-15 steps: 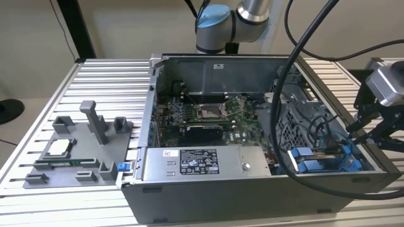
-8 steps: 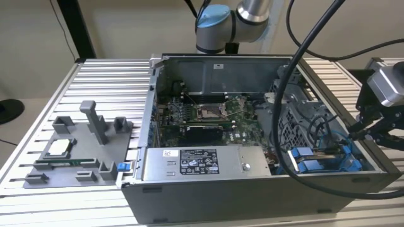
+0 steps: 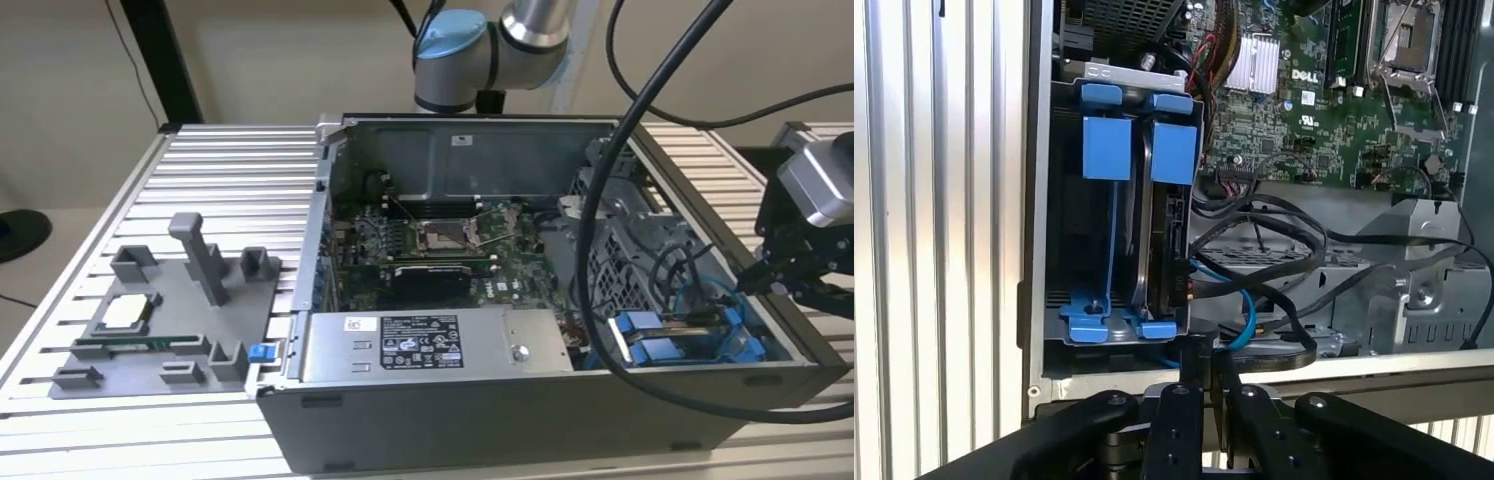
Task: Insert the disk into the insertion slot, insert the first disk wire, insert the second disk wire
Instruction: 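Insert the second disk wire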
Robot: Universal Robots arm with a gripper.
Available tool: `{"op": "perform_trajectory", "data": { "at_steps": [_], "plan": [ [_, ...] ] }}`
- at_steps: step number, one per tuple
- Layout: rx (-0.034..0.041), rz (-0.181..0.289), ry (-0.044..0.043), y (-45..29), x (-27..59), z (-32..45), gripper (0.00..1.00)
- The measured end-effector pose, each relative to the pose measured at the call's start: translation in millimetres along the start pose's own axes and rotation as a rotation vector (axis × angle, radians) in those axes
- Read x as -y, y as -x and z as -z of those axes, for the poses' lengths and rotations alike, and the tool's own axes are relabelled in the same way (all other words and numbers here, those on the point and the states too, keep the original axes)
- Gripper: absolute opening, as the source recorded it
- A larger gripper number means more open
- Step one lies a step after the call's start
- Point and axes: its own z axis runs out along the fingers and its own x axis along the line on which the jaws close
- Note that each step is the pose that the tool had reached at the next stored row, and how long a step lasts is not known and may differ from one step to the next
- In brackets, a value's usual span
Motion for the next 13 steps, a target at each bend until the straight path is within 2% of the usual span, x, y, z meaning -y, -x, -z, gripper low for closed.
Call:
{"op": "perform_trajectory", "data": {
  "at_steps": [9,10,13],
  "plan": [
    [0.0001,0.0,0.0,0.0,0.0,-0.1,0.0],
    [0.0002,0.0,0.0,0.0,0.0,-0.2,1.0],
    [0.0002,0.0,0.0,0.0,0.0,-0.2,1.0]
  ]
}}
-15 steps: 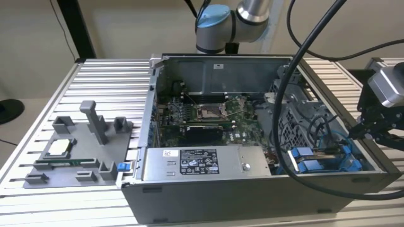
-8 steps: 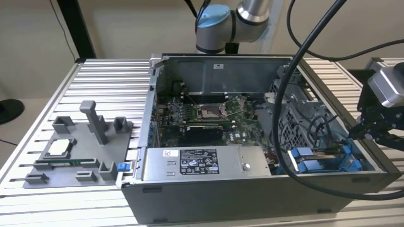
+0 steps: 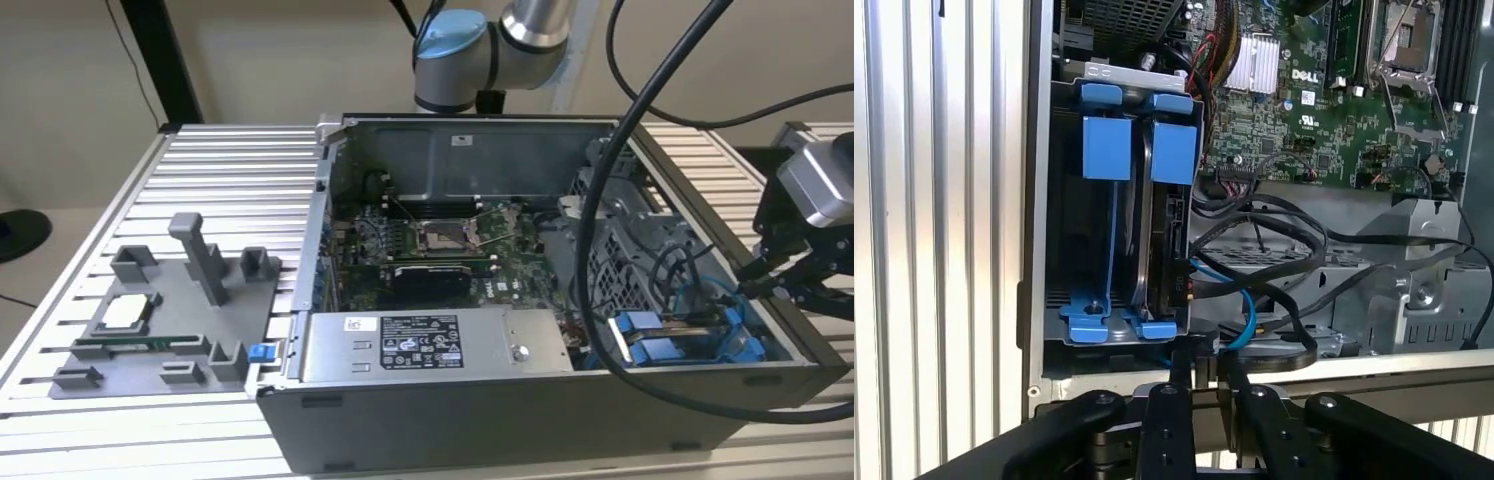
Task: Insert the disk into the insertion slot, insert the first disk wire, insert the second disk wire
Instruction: 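Insert the second disk wire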
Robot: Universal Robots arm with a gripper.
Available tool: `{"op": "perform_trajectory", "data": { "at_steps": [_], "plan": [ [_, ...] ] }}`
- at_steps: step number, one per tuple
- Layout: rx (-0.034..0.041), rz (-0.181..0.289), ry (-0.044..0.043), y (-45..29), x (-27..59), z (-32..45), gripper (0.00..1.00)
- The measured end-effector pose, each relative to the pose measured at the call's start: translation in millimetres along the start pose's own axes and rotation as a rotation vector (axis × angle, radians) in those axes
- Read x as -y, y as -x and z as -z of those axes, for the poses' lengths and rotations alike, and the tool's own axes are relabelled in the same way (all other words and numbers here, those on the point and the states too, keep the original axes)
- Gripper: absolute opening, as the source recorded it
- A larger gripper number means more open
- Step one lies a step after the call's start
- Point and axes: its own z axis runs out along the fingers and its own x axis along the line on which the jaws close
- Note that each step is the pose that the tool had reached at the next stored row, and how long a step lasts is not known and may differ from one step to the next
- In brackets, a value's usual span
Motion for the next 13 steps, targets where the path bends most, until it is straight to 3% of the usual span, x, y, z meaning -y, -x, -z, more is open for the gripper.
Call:
{"op": "perform_trajectory", "data": {
  "at_steps": [13],
  "plan": [
    [0.0039,0.0,-0.0002,-0.7,0.1,-2.2,1.0]
  ]
}}
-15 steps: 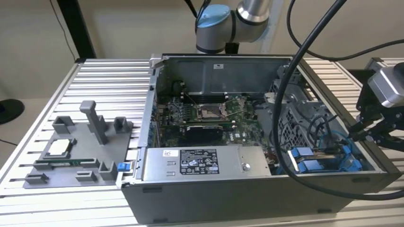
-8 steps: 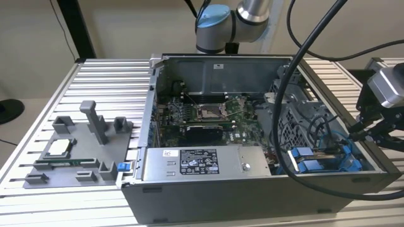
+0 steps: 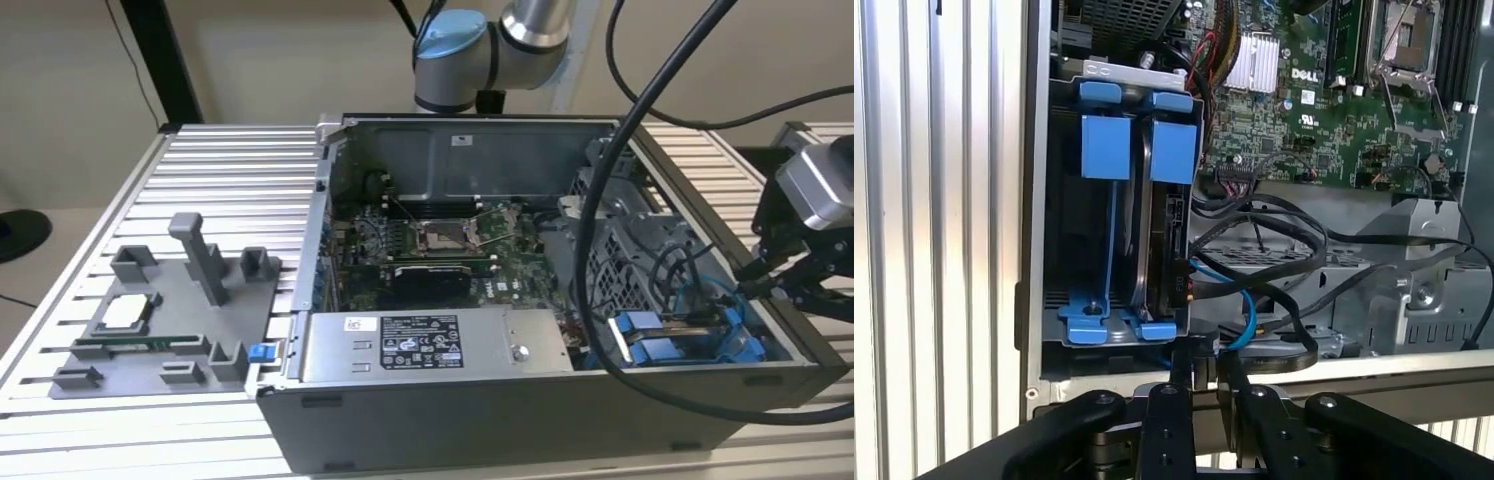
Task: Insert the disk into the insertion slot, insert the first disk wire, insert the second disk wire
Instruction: 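Insert the second disk wire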
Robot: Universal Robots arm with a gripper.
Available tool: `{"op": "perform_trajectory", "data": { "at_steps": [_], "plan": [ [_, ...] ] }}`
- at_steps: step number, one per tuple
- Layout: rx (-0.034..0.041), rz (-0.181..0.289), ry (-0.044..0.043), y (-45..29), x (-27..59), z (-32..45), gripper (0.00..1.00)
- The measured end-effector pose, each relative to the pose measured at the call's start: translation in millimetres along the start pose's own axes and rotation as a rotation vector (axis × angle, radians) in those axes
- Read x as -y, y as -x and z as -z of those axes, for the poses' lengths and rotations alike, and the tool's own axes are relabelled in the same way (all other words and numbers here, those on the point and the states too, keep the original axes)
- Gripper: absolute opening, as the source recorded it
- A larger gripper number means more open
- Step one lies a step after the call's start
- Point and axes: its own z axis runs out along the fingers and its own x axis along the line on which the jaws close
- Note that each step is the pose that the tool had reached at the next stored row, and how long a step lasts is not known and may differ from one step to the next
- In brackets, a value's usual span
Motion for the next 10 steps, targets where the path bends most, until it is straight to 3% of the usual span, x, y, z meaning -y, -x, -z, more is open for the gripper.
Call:
{"op": "perform_trajectory", "data": {
  "at_steps": [8,9,10],
  "plan": [
    [0.0001,0.0,-0.0001,-0.4,-0.1,-1.3,1.0],
    [0.0001,0.0,-0.0001,-0.4,-0.1,-1.5,0.0],
    [0.0,0.0,-0.0001,-0.5,-0.1,-1.5,0.0]
  ]
}}
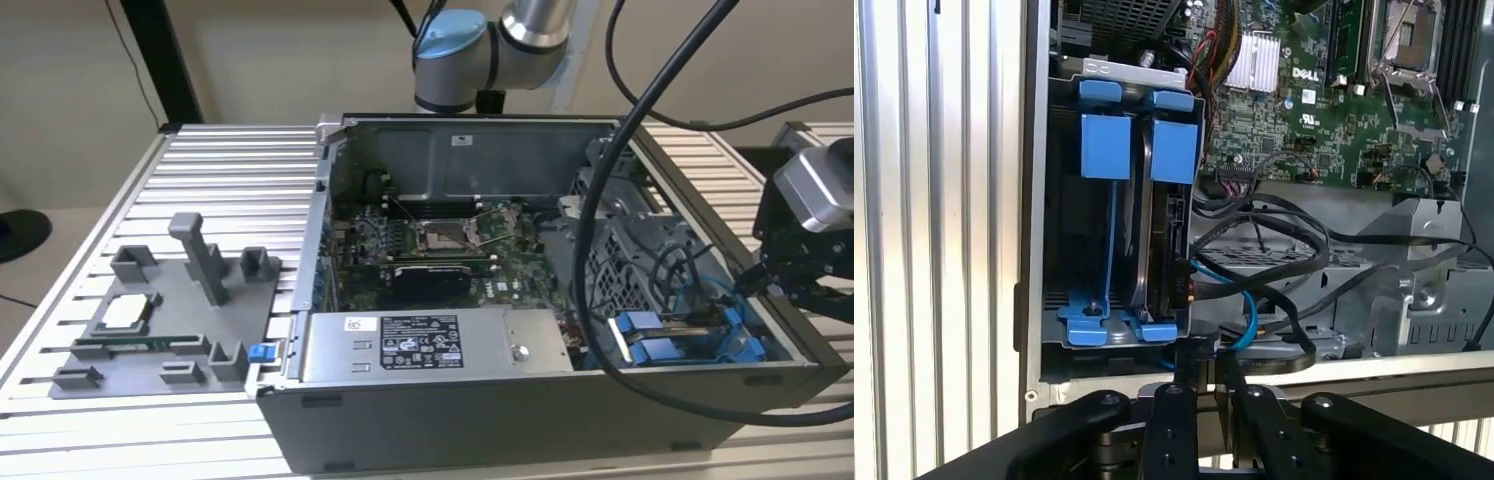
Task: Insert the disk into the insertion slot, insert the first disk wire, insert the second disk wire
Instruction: 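Insert the second disk wire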
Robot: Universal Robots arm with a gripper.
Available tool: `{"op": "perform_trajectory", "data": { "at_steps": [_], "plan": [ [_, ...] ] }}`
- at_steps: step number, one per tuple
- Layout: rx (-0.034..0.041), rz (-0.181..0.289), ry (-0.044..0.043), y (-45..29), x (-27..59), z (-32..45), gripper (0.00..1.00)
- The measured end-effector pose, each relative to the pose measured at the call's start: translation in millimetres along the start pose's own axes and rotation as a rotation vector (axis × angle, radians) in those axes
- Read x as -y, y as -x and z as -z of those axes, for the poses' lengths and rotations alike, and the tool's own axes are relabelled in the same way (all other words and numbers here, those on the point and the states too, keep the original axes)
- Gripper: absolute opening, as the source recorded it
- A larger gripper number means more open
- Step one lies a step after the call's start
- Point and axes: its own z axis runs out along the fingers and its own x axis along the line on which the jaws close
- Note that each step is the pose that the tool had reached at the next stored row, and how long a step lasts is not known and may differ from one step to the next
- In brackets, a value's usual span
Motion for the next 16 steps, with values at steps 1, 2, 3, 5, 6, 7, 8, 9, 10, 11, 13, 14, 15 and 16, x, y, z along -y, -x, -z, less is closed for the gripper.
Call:
{"op": "perform_trajectory", "data": {
  "at_steps": [1,2,3,5,6,7,8,9,10,11,13,14,15,16],
  "plan": [
    [0.0,0.0,0.0,0.0,0.0,-0.1,0.0],
    [0.0,0.0,0.0,0.0,0.0,-0.1,0.0],
    [0.0001,0.0,0.0,0.0,0.0,-0.2,0.0],
    [0.0002,0.0,0.0001,-0.1,0.0,-0.3,0.0],
    [0.0004,-0.001,0.0006,-0.1,0.0,-0.2,0.0],
    [0.0005,-0.002,0.0015,0.1,0.0,0.4,0.0],
    [0.0002,-0.005,0.0021,0.7,0.1,2.4,0.0],
    [0.0,-0.006,0.0024,1.2,0.2,4.0,0.0],
    [0.0,-0.008,0.0025,1.8,0.2,5.8,0.0],
    [-0.0001,-0.01,0.0026,2.6,0.0,8.4,0.0],
    [-0.0002,-0.013,0.0037,3.5,-0.6,11.1,0.0],
    [-0.0002,-0.015,0.005,3.8,-0.8,11.9,0.0],
    [-0.0003,-0.016,0.0063,4.1,-1.0,12.5,0.0],
    [-0.0002,-0.018,0.0075,4.4,-1.2,13.0,0.0]
  ]
}}
